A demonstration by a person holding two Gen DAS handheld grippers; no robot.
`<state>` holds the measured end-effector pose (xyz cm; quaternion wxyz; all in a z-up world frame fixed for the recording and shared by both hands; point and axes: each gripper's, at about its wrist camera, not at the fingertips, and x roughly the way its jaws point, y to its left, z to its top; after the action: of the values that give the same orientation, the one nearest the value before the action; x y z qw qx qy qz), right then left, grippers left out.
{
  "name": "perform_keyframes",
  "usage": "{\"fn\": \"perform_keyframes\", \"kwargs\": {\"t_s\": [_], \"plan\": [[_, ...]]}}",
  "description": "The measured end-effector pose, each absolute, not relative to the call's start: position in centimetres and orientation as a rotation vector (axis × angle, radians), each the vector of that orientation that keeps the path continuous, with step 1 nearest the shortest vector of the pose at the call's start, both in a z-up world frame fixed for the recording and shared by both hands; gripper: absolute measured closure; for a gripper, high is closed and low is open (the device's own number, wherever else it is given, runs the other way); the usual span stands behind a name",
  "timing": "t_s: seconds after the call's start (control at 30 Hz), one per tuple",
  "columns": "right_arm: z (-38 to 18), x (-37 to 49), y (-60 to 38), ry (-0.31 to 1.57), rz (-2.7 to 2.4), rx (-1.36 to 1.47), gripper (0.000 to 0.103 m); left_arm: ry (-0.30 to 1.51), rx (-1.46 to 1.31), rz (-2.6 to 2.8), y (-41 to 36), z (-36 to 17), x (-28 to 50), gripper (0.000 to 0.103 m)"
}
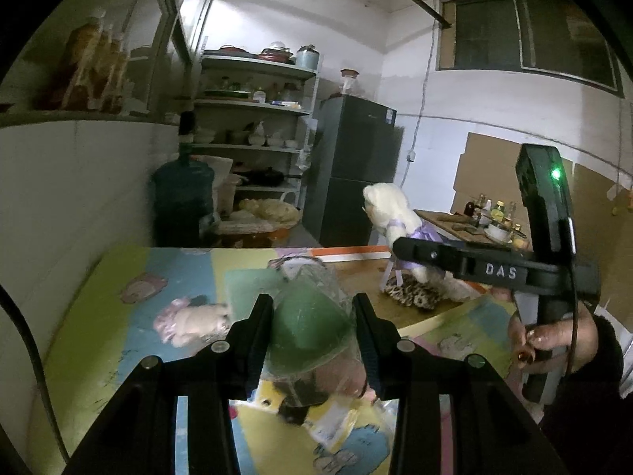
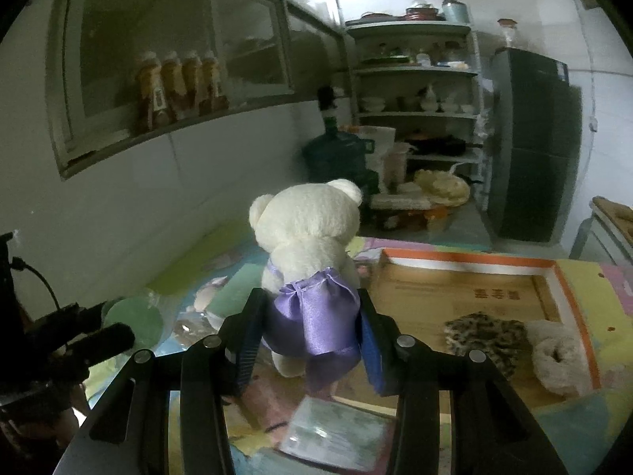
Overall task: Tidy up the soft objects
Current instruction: 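Carry the green pouch and the teddy bear over the cardboard tray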
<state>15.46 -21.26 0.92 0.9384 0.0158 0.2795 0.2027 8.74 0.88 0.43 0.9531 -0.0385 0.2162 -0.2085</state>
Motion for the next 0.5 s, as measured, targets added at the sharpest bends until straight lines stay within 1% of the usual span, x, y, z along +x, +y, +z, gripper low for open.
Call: {"fn": "perform_keyframes", "kwargs": {"t_s": [0.5], "plan": [[1.5, 14.6, -29.2, 0.543, 0.286, 0.064, 0.058, 0.46, -0.073, -0.511, -6.5, 2.0, 12.7, 0.062]]}}
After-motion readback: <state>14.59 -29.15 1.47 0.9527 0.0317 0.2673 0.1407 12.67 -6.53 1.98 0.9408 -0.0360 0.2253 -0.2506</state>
